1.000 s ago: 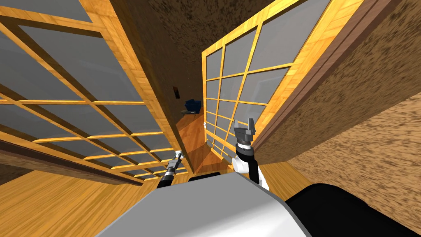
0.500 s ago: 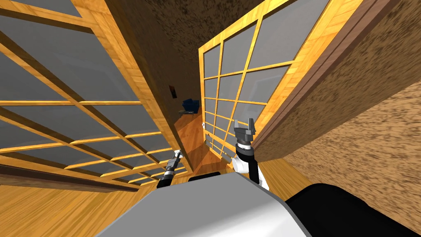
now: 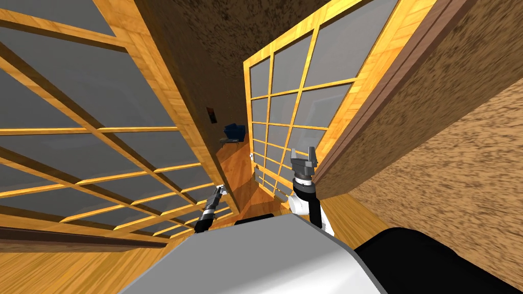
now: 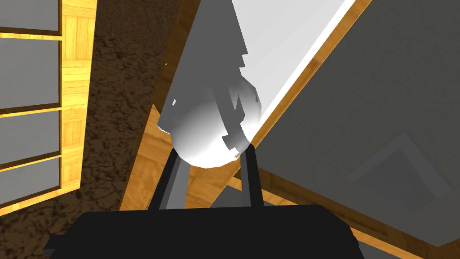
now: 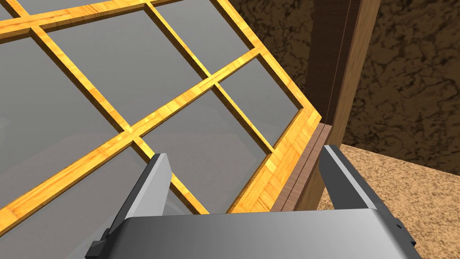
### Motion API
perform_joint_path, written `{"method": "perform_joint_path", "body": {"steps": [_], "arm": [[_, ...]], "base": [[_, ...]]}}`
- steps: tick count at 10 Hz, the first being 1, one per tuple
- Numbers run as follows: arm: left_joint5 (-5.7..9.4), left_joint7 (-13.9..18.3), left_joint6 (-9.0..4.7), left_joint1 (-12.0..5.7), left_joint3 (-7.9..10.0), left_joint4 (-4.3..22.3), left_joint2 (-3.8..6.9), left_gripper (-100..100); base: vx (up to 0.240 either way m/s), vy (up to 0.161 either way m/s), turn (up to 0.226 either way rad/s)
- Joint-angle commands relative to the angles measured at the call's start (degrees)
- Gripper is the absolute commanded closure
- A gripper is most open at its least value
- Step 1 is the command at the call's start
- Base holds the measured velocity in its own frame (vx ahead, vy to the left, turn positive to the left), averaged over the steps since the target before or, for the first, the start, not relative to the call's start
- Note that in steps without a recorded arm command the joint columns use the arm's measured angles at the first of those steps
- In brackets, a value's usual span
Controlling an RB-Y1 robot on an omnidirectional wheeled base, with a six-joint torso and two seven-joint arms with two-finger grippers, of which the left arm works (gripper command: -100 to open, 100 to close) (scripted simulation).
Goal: Push the door open
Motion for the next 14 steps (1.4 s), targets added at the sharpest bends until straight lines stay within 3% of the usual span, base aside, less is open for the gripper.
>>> {"method": "perform_joint_path", "body": {"steps": [1, 2, 6, 10, 11, 13, 14], "arm": [[1.38, 1.9, -0.77, -0.26, 0.81, 0.7, 1.00, 100], [2.07, 3.1, -0.67, -0.94, -0.06, 1.4, 0.93, -100], [4.67, 8.1, -0.50, -1.35, -1.43, 1.9, 1.42, -100], [8.47, 14.7, -0.25, -1.95, -3.43, 2.5, 1.97, -100], [8.47, 15.2, -0.25, -1.95, -3.43, 2.5, 1.97, -100], [10.73, 18.8, -0.09, -2.30, -4.62, 2.9, 2.24, -100], [10.73, 19.2, -0.09, -2.30, -4.62, 2.9, 2.24, -100]], "base": [[0.030, 0.042, 0.006], [-0.008, 0.022, -0.007], [-0.028, 0.006, -0.020], [-0.034, 0.012, -0.021], [-0.027, 0.012, -0.010], [-0.034, 0.011, -0.024], [-0.025, 0.010, -0.011]]}}
